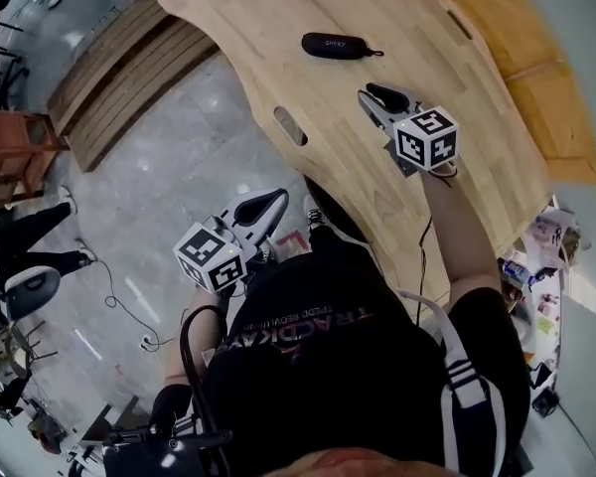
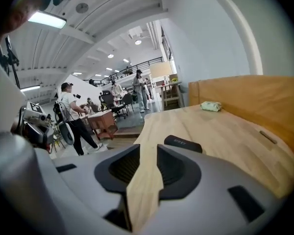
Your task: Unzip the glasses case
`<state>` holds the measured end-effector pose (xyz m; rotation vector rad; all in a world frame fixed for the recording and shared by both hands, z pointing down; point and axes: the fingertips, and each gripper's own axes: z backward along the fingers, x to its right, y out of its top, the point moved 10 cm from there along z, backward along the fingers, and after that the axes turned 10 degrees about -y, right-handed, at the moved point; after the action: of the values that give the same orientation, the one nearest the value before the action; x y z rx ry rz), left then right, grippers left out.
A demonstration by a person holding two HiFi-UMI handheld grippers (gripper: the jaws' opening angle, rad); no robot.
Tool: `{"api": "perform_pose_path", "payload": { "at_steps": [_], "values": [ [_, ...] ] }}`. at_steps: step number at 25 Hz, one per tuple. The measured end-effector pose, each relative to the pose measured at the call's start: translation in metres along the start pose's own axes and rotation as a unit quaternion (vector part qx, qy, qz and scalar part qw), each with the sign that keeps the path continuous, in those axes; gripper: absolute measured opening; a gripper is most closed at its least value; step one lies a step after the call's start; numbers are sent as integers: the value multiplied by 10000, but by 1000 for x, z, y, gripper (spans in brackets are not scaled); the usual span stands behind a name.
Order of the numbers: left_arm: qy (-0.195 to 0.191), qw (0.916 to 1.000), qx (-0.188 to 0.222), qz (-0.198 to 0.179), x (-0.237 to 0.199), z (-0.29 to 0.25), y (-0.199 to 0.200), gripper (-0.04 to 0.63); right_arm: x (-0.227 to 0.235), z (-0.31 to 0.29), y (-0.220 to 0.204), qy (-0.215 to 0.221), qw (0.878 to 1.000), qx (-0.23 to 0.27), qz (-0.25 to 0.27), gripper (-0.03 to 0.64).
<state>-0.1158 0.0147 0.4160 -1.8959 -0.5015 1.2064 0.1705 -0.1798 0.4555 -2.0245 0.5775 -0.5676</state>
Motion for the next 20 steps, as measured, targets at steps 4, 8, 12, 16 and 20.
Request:
{"api": "perform_pose_path", "payload": {
  "at_steps": [4,8,12,16,20],
  "values": [
    [184,9998,27,111,1,-3,-3,11,34,-39,3,-61,9949,-575,827,169],
    [387,9990,55,214,2,-3,-6,11,59,-82,9,-48,9703,-1234,2078,234],
    [628,9974,88,343,2,0,-5,11,73,-129,18,110,9374,-1799,2980,301],
    [850,9950,97,510,-2,2,-7,11,77,-169,17,312,8957,-2294,3796,347],
    [1060,9915,143,736,-4,3,-16,11,77,-199,-3,694,8717,-2796,3963,363]
  ]
}}
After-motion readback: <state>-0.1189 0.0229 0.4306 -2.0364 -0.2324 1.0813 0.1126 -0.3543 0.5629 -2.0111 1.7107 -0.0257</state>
